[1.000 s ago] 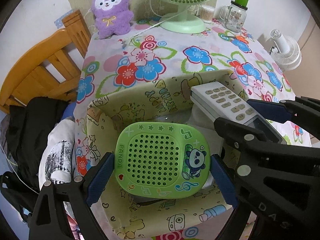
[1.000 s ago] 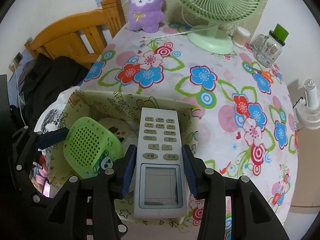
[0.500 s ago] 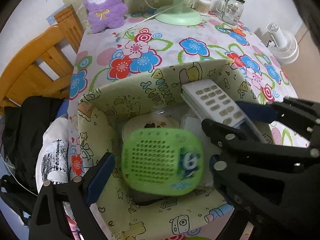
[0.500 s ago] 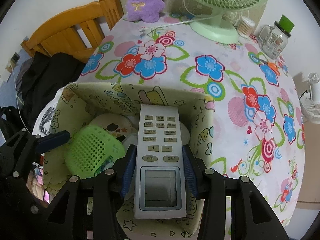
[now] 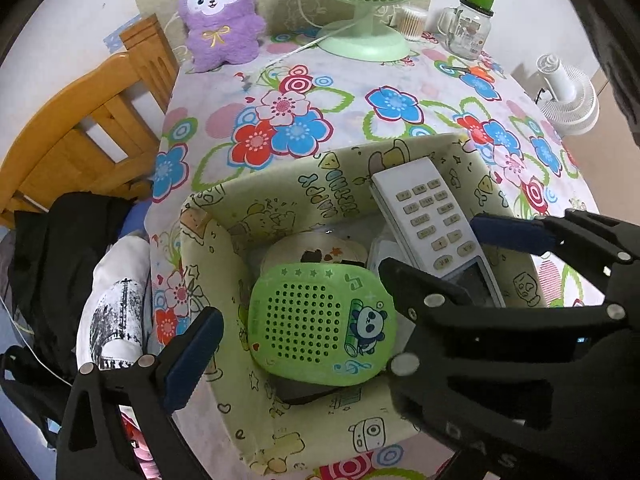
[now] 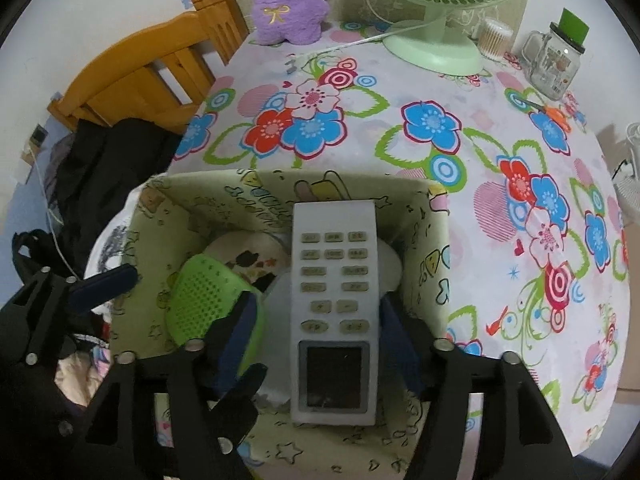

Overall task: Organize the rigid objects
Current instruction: 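Lower the speaker into the box with the left tool while the right tool lowers the remote, then open both tools and withdraw them from the box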

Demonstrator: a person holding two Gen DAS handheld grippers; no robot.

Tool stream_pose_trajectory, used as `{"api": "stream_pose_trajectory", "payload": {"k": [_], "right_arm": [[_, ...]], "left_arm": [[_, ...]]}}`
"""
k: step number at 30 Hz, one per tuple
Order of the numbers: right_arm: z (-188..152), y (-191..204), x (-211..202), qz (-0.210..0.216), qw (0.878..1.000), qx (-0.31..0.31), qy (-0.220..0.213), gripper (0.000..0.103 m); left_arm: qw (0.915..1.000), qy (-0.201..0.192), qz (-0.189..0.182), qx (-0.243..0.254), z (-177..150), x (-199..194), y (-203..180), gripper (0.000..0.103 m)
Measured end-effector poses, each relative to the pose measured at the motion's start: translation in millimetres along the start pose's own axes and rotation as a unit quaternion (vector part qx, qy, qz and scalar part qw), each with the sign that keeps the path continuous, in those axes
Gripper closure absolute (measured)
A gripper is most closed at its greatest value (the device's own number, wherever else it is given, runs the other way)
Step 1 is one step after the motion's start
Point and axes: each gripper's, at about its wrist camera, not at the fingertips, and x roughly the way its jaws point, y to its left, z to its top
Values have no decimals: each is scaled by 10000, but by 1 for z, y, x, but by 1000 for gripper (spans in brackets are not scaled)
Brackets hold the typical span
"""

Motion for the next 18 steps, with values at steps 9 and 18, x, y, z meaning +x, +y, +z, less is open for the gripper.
{"api": "stream_pose_trajectory", "payload": {"k": [9, 18], "right_arm": [[-11, -16, -26, 142, 9993, 281, -191, 29], [-24, -30, -52, -146, 9983, 387, -415, 29]], "left_arm": [[9999, -82, -91, -105, -6, -10, 2, 1], [9998, -130, -115, -137, -7, -20, -1, 1]]}}
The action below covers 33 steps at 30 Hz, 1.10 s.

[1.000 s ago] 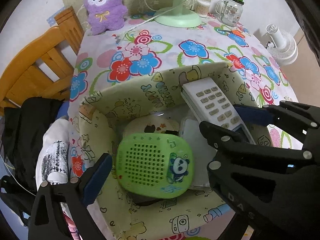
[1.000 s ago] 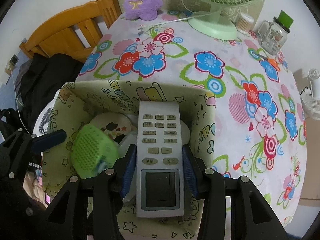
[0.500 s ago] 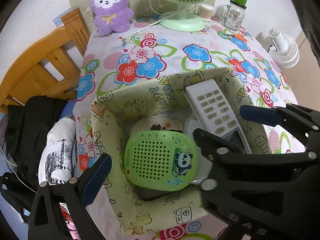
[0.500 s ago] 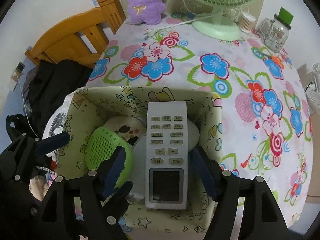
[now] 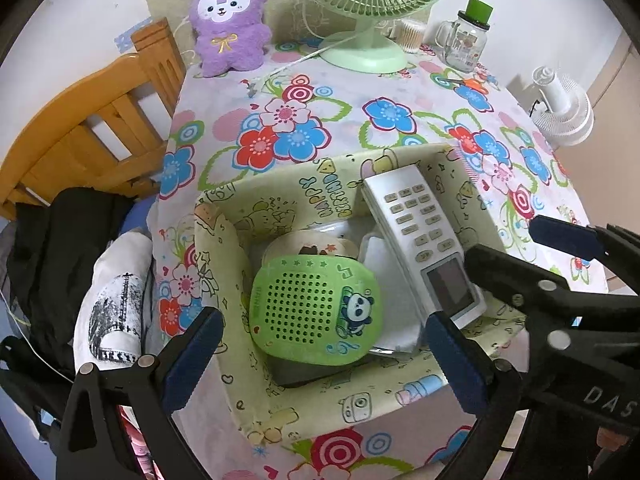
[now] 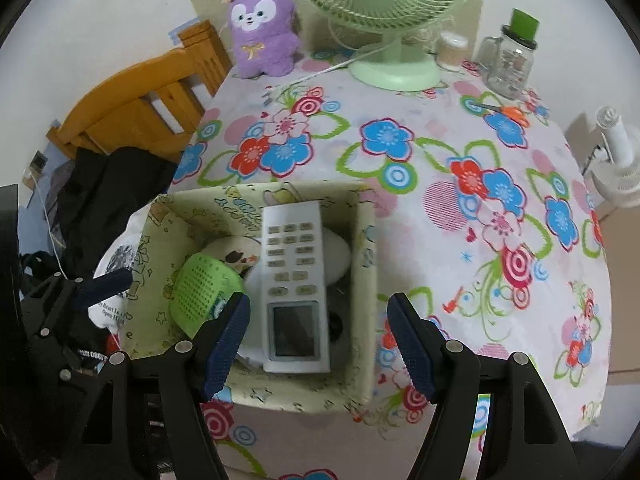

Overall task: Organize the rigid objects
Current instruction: 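Open both tools and withdraw them from the box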

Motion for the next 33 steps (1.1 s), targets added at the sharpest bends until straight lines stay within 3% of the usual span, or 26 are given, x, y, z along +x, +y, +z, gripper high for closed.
{"api": "stream_pose_trajectory", "payload": {"k": [12, 33], "right_arm": [[-13, -45, -32, -166, 9994, 218, -206, 29], [-10, -136, -95, -382, 9977, 242, -497, 15]], "left_arm": [[9997, -251, 50, -36, 8, -22, -34, 1], [9963, -627, 219, -542, 22, -74, -103, 1]]}}
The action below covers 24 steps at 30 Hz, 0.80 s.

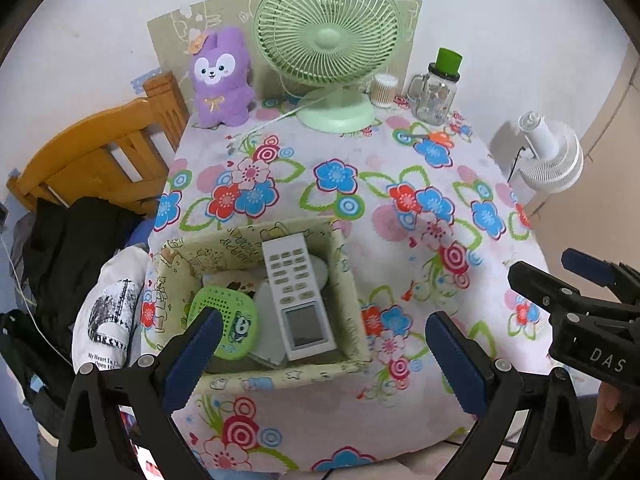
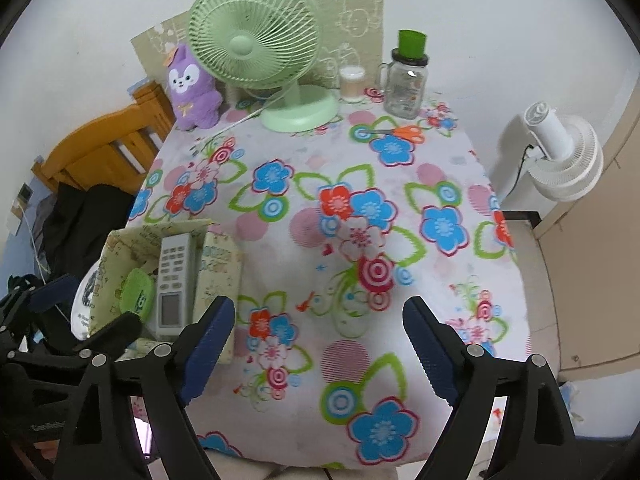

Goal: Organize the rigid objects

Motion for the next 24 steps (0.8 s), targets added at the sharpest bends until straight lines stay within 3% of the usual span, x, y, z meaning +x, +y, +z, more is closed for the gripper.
{"api": "stream_pose_trajectory", "payload": {"k": [13, 24], "right_arm": [[6, -32, -42, -18, 9996, -48, -294, 10], [4, -39, -68, 36, 9987, -11, -508, 7]], "left_arm": [[9989, -260, 146, -373, 6, -35, -21, 0], [9982, -397, 205, -398, 6, -53, -37, 0]]}}
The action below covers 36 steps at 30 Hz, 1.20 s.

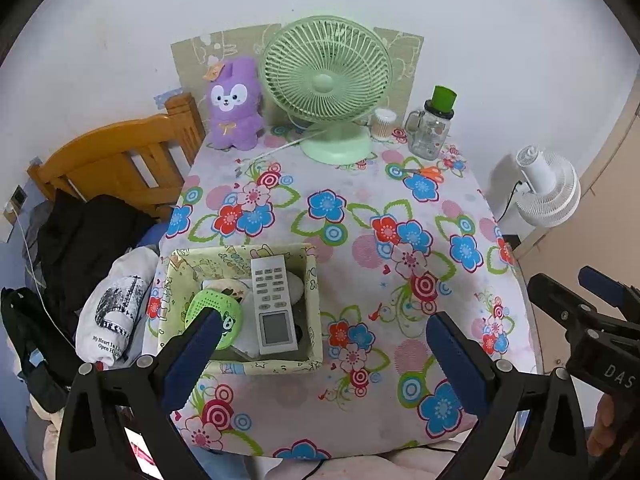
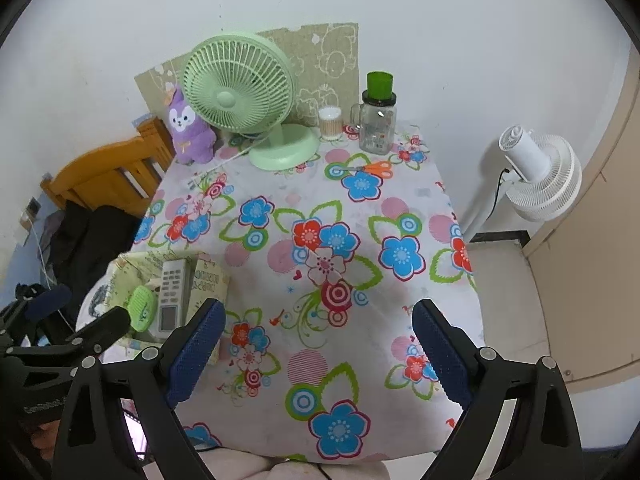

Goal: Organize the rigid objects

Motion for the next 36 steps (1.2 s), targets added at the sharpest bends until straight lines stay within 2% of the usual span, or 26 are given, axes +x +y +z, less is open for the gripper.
{"api": "stream_pose_trajectory", "payload": {"k": [6, 18, 36], "right_arm": [[3, 1, -17, -94, 9997, -13, -222, 7], [2, 3, -24, -169, 9994, -3, -292, 7], [3, 4, -24, -128, 9995, -8, -282, 7]], "left_arm": [[9998, -169, 85, -81, 1, -13, 0, 0], [9990, -421, 160, -75, 2, -26, -3, 0], [9990, -393, 211, -87, 3, -26, -4, 0]]}}
